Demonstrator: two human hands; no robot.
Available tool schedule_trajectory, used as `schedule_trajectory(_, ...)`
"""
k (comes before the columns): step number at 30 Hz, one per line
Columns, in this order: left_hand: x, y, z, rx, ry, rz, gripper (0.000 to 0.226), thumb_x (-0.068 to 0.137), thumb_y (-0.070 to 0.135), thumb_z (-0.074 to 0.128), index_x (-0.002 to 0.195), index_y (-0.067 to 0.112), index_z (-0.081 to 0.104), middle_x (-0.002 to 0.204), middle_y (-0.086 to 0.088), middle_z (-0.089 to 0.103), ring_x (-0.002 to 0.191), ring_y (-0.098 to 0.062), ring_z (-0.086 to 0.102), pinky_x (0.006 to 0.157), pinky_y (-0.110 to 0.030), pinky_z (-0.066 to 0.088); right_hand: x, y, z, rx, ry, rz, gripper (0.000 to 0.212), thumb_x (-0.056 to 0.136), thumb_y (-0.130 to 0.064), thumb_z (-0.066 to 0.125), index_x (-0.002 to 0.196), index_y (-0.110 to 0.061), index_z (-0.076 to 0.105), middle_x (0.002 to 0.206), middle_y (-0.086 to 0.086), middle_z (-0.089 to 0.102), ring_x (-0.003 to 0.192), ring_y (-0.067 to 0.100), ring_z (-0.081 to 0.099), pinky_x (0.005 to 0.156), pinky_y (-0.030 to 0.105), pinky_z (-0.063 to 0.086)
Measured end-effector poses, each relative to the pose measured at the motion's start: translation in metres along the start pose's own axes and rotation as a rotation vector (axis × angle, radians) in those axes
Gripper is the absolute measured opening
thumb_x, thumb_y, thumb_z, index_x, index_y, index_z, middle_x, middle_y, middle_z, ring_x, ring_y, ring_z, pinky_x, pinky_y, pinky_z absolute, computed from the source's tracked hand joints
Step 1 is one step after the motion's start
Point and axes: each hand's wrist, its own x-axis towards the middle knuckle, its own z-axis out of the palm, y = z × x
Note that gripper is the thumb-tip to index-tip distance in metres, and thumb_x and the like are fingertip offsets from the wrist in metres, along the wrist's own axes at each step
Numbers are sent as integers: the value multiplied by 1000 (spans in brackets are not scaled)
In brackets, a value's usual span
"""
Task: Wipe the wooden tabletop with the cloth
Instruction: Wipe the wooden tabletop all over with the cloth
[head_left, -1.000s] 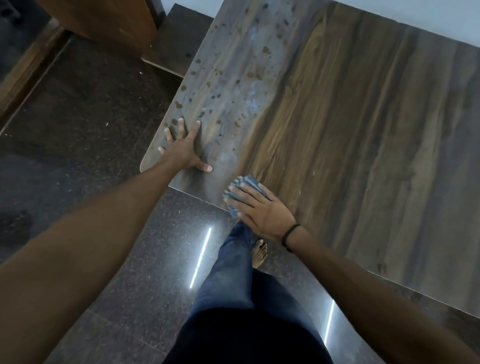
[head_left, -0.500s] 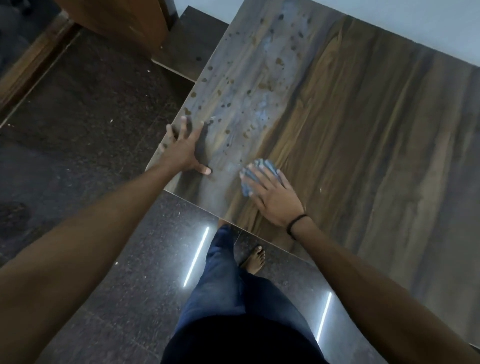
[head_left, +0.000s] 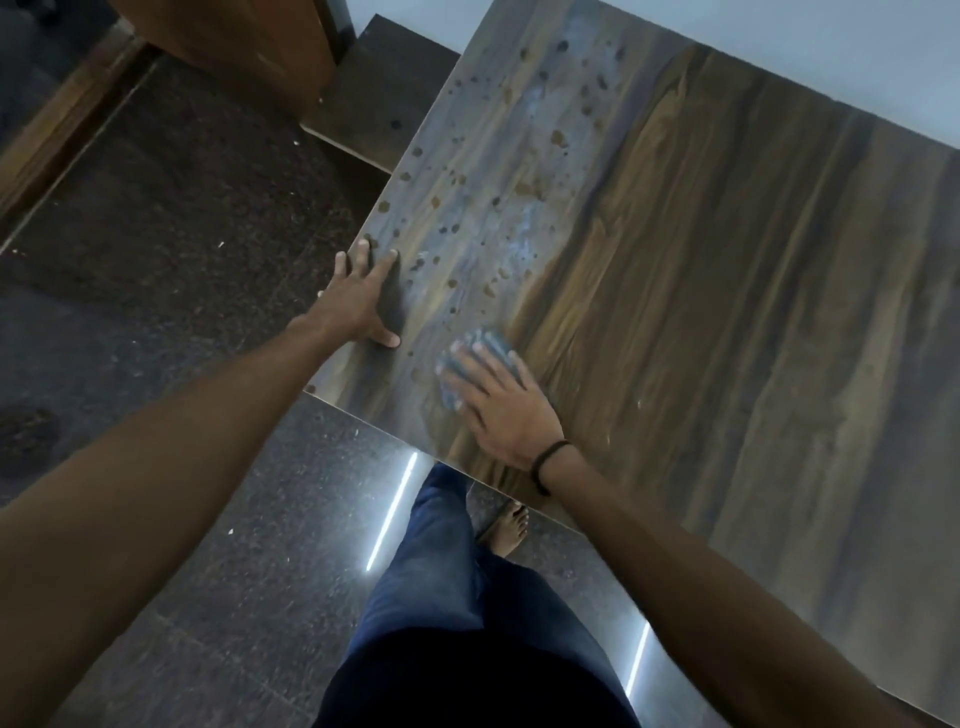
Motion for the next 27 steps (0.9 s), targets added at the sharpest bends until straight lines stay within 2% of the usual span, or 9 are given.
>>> schedule_trajectory(2,0,2,1,68,10,-7,133,67,30,92,159,29,-3,165,-7,-22,150,-37,-20,117,-67,16,-15,26,0,-34,-72,-255,53,108,-39,30,161,-37,21,169,-8,14,156,15,9,124,49,15)
schedule_trajectory(3,1,4,1,101,18,-10,133,67,31,91,160,26,-4,165,-10,-21,150,-37,-19,118,-64,17,-13,45,-5,-42,-77,-256,53,108,-40,28,161,-38,18,169,-9,14,156,15,9,124,50,15)
schedule_trajectory(8,5,11,-2,153,14,-13,136,66,31,92,159,22,-5,165,-14,-19,152,-34,-16,118,-61,16,52,57,-29,83,30,335,53,108,-41,28,161,-37,20,170,-9,12,157,17,5,125,54,11)
schedule_trajectory(12,1,6,-1,122,14,-7,135,65,32,92,159,25,-5,165,-10,-20,151,-36,-16,115,-67,13,31,20,-8,-8,-58,-104,53,107,-39,32,160,-37,23,169,-9,14,156,16,10,124,51,15)
schedule_trajectory(14,1,5,-1,103,13,14,135,65,31,93,159,25,-4,165,-9,-20,151,-38,-17,114,-69,12,17,44,-9,-24,-80,-182,53,108,-39,31,160,-39,22,169,-10,15,156,14,9,125,50,15)
schedule_trajectory(19,4,6,-3,172,13,15,136,64,33,93,159,20,-4,164,-16,-18,150,-38,-19,115,-68,11,78,49,-30,67,17,291,54,108,-43,27,161,-37,18,169,-9,13,157,17,5,124,56,15)
schedule_trajectory(20,3,7,-2,192,5,12,136,65,35,92,159,19,-5,164,-18,-18,150,-38,-20,115,-67,9,83,35,-28,69,-8,277,54,108,-43,26,161,-35,18,170,-8,12,157,18,4,124,56,14)
schedule_trajectory(24,6,13,-11,202,10,61,135,68,40,89,159,15,-7,164,-18,-19,149,-37,-23,118,-63,0,48,51,-19,-12,-104,-179,54,108,-39,30,161,-38,17,170,-10,11,157,15,6,125,51,10)
schedule_trajectory(27,24,27,-32,150,46,162,140,66,38,91,159,19,-12,163,-10,-26,149,-35,-25,119,-58,-1,67,89,-33,23,-29,125,53,109,-42,26,161,-40,16,169,-11,12,157,15,5,124,56,15)
